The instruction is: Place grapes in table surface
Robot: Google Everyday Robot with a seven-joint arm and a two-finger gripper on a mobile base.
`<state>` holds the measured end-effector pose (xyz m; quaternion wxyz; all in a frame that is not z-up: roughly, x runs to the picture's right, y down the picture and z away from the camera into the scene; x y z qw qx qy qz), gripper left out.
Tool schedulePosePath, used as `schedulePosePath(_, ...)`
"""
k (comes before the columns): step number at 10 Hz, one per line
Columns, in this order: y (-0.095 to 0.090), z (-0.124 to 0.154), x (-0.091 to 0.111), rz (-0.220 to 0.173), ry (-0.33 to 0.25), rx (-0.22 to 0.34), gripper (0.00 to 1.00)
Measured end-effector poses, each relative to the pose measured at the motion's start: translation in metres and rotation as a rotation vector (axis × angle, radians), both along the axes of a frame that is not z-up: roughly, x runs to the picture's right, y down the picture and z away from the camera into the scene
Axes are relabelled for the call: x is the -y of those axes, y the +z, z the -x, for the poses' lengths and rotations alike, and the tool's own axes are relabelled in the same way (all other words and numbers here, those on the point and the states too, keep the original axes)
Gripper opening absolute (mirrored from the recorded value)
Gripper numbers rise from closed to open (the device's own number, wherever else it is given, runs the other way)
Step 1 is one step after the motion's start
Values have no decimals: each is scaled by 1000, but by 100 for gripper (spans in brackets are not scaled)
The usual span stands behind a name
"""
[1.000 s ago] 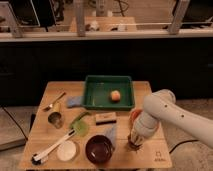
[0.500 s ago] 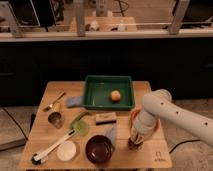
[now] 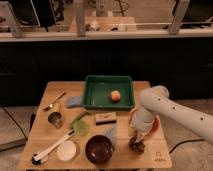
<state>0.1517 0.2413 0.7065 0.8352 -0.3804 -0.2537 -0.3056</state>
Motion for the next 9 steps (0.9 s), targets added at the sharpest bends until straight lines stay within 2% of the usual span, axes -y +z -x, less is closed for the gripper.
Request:
schedulePosePath(4,0,12,17,-29,13,-33,80)
schedulePosePath(9,21,29,52,-65,44,-119,80)
